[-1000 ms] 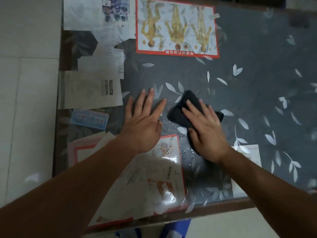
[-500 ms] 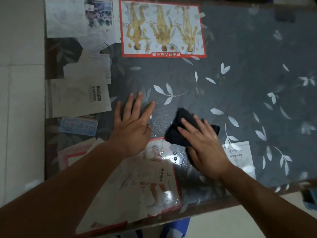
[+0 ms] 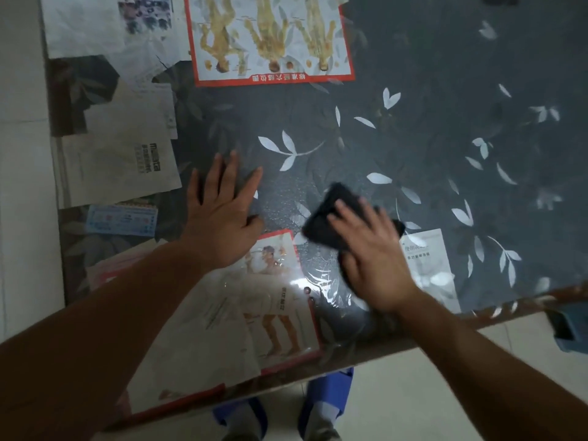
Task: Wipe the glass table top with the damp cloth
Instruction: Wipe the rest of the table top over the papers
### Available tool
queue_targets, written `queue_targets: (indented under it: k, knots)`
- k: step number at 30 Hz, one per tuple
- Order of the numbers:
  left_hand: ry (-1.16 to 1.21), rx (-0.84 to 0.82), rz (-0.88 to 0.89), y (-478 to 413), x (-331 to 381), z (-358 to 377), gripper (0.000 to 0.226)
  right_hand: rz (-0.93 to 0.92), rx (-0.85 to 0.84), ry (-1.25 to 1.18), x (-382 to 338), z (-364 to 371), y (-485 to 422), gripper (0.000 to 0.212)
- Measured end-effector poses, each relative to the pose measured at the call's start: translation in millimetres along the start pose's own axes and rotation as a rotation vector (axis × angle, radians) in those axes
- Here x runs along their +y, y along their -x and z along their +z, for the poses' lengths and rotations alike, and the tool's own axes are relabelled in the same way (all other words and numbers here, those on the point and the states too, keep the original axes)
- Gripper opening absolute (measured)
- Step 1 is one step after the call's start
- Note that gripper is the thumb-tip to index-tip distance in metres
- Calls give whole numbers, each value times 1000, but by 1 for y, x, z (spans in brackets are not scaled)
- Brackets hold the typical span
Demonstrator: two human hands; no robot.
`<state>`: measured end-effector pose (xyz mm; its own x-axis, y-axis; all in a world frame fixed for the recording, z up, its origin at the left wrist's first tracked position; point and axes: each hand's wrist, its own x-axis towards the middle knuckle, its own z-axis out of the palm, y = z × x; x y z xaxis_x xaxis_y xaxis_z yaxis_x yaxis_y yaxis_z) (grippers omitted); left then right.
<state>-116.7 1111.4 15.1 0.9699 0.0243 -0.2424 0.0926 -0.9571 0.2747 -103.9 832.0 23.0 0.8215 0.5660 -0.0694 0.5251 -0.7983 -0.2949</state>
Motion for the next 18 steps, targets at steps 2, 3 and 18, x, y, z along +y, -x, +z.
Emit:
queue_targets:
  k: [2, 3, 18]
  knots:
    - [-10, 25, 2, 1, 1, 2, 78, 149, 60, 7, 35, -10, -13, 60]
    - [-10, 37, 3, 1, 1, 2, 78, 223, 85, -7, 44, -14, -20, 60]
    - [-41, 72, 71, 41, 75, 12, 59, 332, 57, -50, 97, -29, 35, 61]
